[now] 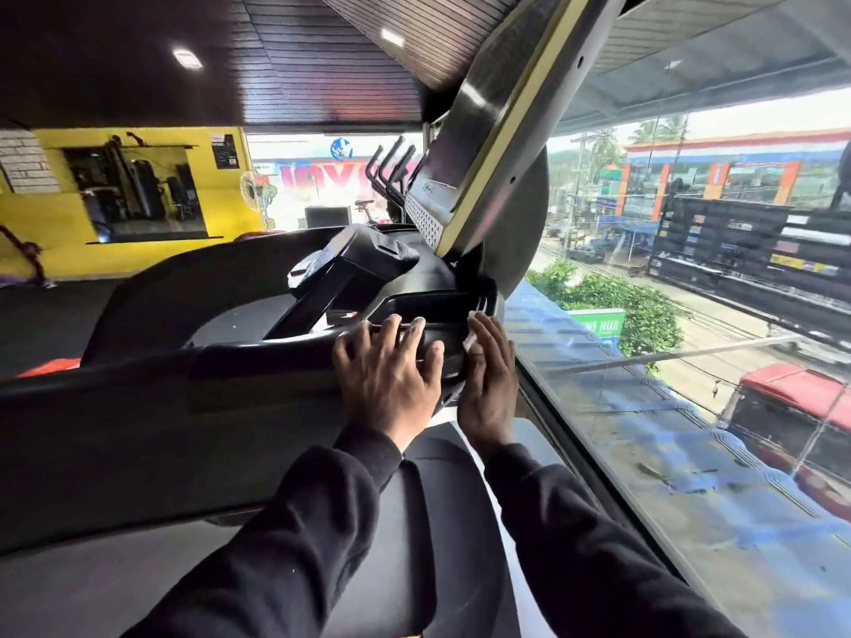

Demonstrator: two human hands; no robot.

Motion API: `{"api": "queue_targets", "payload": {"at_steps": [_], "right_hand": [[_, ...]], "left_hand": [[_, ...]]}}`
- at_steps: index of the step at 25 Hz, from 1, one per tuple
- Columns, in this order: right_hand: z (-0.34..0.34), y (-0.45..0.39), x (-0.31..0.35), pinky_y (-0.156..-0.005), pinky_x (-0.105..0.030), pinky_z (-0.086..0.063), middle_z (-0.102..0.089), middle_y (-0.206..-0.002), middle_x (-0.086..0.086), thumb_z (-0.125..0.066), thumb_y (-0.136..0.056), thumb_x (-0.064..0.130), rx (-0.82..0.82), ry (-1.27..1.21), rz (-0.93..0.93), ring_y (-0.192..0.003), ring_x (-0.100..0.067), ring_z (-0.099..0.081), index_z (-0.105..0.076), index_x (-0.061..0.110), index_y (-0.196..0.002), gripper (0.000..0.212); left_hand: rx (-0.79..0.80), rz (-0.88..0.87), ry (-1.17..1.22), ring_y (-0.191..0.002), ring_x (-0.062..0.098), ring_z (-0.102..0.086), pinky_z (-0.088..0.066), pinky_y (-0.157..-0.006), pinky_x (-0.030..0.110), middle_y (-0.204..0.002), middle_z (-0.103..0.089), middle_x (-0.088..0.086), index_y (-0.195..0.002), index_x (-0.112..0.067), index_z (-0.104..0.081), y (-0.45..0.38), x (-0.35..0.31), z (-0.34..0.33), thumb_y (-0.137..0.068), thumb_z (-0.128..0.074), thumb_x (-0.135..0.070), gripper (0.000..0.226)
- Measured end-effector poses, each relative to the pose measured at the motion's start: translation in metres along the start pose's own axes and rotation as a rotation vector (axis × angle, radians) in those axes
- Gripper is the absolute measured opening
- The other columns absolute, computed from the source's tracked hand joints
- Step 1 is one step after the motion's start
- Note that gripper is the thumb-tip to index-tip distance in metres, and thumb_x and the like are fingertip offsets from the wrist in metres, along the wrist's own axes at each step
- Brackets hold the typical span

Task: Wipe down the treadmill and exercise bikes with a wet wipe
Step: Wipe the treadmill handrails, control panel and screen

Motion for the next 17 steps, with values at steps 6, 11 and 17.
{"api": "queue_targets", "payload": {"at_steps": [6,11,17], "right_hand": [[0.014,0.005,-0.029,-0.115,-0.056,-0.022,-0.044,-0.149,-0.006,-0.029,-0.103,0.029,0.244,-0.108,0.241,-0.144,-0.022,-0.032,-0.051,0.006,-0.138,0.048],[0.012,-0.051,-0.063,-0.115,-0.055,-0.021,-0.044,-0.149,0.003,-0.024,-0.101,0.047,0.257,-0.218,-0.085,-0.143,-0.012,-0.031,-0.052,0.016,-0.139,0.056],[0.022,-0.014,-0.059,-0.118,-0.052,-0.019,-0.038,-0.153,-0.008,-0.034,-0.099,0.017,0.342,-0.313,0.229,-0.146,-0.024,-0.027,-0.045,0.004,-0.142,0.047]], "left_hand": [[-0.008,0.031,-0.051,-0.108,0.027,-0.059,-0.04,-0.098,0.046,-0.114,-0.07,-0.004,-0.113,-0.025,-0.073,-0.009,-0.039,-0.014,-0.09,-0.04,-0.043,0.044],[0.022,0.095,-0.132,-0.099,0.027,-0.062,-0.045,-0.093,0.043,-0.1,-0.07,-0.002,-0.103,-0.023,-0.074,-0.019,-0.065,-0.019,-0.088,-0.04,-0.044,0.043],[0.107,0.143,-0.267,-0.107,0.027,-0.059,-0.04,-0.1,0.05,-0.105,-0.069,-0.002,-0.109,-0.025,-0.072,-0.019,-0.078,-0.025,-0.092,-0.033,-0.044,0.046]]}}
Point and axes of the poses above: each hand's wrist, its own y-axis away from the middle knuckle, its own z-axis out of the back of the hand, x = y × z, the point moved 2 cm from there along -y, towards the middle knuckle
